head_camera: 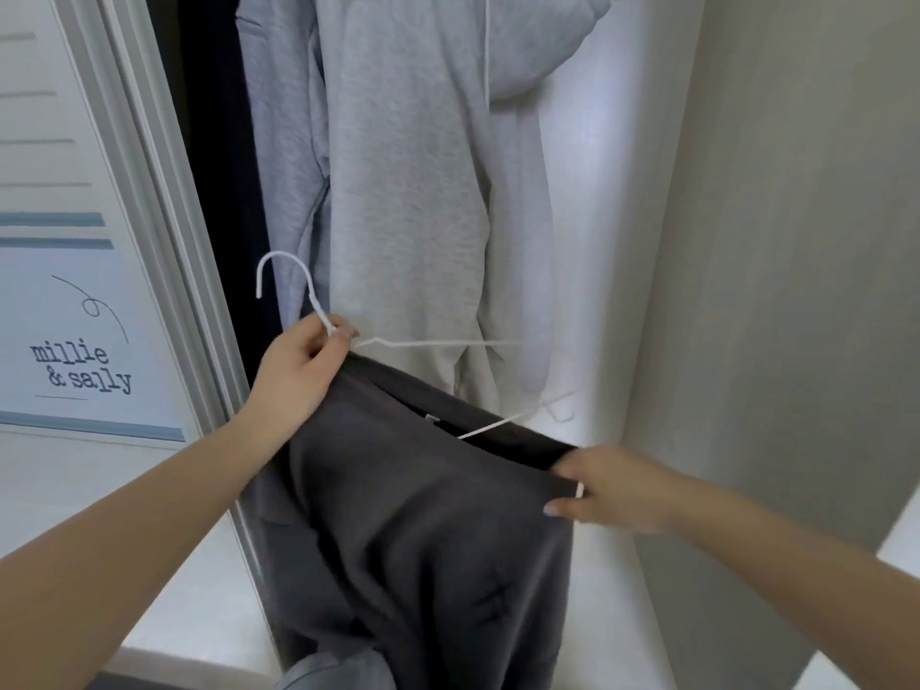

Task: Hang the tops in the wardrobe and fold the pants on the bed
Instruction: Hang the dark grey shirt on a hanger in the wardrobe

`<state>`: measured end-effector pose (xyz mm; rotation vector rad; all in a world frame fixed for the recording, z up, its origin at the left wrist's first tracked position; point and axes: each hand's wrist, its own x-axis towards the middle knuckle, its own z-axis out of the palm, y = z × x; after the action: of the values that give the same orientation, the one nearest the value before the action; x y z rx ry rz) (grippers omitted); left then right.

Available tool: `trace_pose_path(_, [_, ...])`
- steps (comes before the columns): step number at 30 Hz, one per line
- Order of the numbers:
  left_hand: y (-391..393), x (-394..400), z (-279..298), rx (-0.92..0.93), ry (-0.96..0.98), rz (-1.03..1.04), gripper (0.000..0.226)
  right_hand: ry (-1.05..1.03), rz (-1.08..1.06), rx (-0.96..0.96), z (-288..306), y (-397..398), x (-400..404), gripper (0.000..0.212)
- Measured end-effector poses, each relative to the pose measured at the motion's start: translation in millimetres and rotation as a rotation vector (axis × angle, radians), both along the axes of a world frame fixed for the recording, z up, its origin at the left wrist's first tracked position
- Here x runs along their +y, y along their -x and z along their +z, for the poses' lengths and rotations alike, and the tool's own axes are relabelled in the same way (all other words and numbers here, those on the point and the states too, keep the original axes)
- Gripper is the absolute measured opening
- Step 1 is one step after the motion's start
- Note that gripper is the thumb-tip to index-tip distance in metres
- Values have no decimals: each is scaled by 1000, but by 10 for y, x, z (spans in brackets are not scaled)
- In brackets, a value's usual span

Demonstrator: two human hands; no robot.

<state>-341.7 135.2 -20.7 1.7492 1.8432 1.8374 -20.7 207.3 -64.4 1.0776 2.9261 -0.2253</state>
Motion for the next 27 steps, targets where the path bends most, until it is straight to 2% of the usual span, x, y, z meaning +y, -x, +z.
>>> trace_pose_path(3, [50,1,-136,110,82,27,31,-154,-27,-66,204,-192,84,35])
trace_pose_path(7, [-88,37,-99,129,53,-53,37,-198,-90,-118,410,-329,95,33])
trace_pose_path(9, [-140,40,-51,67,7,-72,39,-182,-119,-95,526,-385,100,32])
trace_pose_path(12, [-206,57,-33,-42,-53,-96,27,-135,-125,-39,674,-486,85,33])
trace_pose_path(16, [-281,114,-54,-366,-72,-157,37,-125,-104,-62,760,-541,27,30])
trace_pose_path(17, [-292,118,-59,-344,-68,-156,37,-126,-108,-71,779,-558,15,30])
trace_pose_path(22, [-327,53,-87,86,-15,-135,32,-138,-130,-122,896,-704,-66,29])
trace_pose_path(25, [-371,11,-117,332,137,-135,32,-254,-130,-190,945,-738,-143,35])
trace_pose_path(27, [-488,10,-115,399,204,-149,37,-312,-106,-184,1007,-677,-202,32])
